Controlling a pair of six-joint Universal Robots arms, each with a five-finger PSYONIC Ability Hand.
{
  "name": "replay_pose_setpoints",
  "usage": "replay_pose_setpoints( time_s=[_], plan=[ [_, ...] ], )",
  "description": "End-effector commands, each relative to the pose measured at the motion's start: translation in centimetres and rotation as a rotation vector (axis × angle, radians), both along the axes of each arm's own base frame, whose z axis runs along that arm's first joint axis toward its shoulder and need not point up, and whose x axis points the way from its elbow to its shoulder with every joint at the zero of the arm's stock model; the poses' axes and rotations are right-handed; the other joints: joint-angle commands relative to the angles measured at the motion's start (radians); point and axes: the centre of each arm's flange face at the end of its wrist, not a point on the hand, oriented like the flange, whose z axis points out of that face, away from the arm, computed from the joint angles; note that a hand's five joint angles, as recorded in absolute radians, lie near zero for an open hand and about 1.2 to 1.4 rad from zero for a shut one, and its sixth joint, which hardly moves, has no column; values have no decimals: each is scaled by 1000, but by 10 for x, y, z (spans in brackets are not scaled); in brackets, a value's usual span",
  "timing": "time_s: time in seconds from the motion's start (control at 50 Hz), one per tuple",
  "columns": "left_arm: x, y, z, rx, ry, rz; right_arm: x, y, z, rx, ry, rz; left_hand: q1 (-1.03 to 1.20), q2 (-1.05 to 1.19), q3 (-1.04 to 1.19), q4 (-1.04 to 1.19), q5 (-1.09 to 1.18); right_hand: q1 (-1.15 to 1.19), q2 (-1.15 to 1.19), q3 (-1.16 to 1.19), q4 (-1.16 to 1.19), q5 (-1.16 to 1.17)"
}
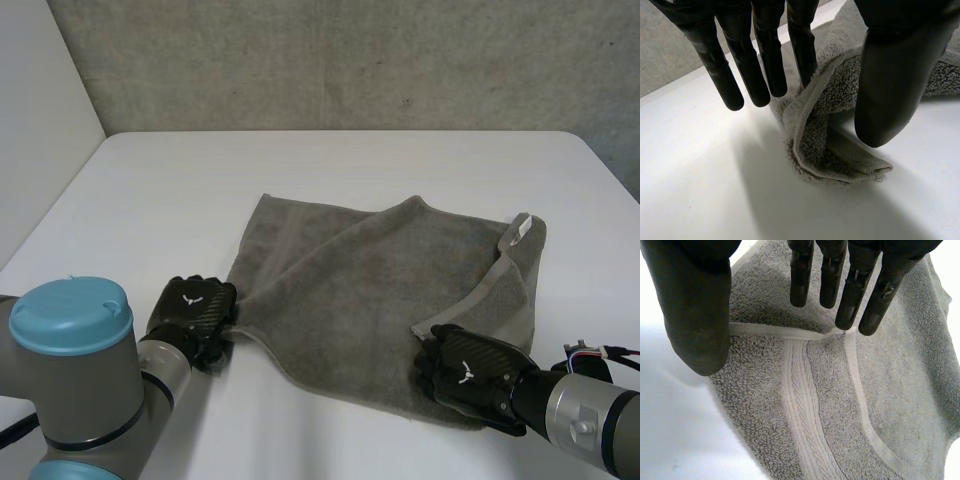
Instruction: Fold the towel.
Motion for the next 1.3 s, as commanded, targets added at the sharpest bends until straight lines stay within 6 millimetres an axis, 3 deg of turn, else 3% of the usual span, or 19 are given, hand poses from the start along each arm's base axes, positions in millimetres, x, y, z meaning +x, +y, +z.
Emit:
replay_pose_setpoints(
  time_s=[0.02,0.56,0.78,0.84,0.88,1.0,1.16,1.2,1.22,1.26,1.28,1.3],
  plan=[
    [0,1,0,0,0,-2,0,3,-1,3,-3,16,-27,-32,-33,-31,-7,43,52,36,35,24],
    [0,1,1,-2,1,-2,-18,-15,-4,6,1,-70,-30,-35,-36,-34,-9,143,151,136,135,124],
    [0,1,1,-2,0,0,-18,-16,-9,27,-10,-65,-30,-35,-36,-34,-9,375,383,368,367,356],
    [0,0,1,-2,0,1,-18,-15,-10,34,-11,-65,-30,-35,-36,-34,-9,586,595,579,578,567],
    [0,1,1,-2,1,-2,-19,-16,-10,35,-11,-68,-30,-35,-36,-34,-9,861,869,854,853,841],
    [0,1,1,-2,1,-2,-19,-18,-7,25,-10,-73,-30,-35,-36,-34,-9,934,943,928,926,915],
    [0,0,3,-8,5,0,-18,-49,26,-61,-86,-160,-30,-35,-36,-34,-9,934,943,928,926,915],
    [0,-1,5,-14,8,1,-17,-72,54,-49,-238,-283,-30,-35,-36,-34,-9,934,943,928,926,915],
    [0,-1,6,-18,10,3,-17,-72,55,-49,-239,-283,-30,-35,-36,-34,-9,934,943,928,926,915],
    [1,-2,6,-18,10,8,-22,-98,77,-32,-404,-420,-30,-35,-36,-34,-9,934,943,928,926,915],
    [2,-3,7,-19,10,11,-22,-98,77,-32,-405,-420,-30,-35,-36,-34,-9,934,943,928,926,915],
    [2,-2,6,-18,9,11,-28,-110,81,-31,-462,-501,-30,-35,-36,-34,-9,934,943,928,926,915]
  ],
)
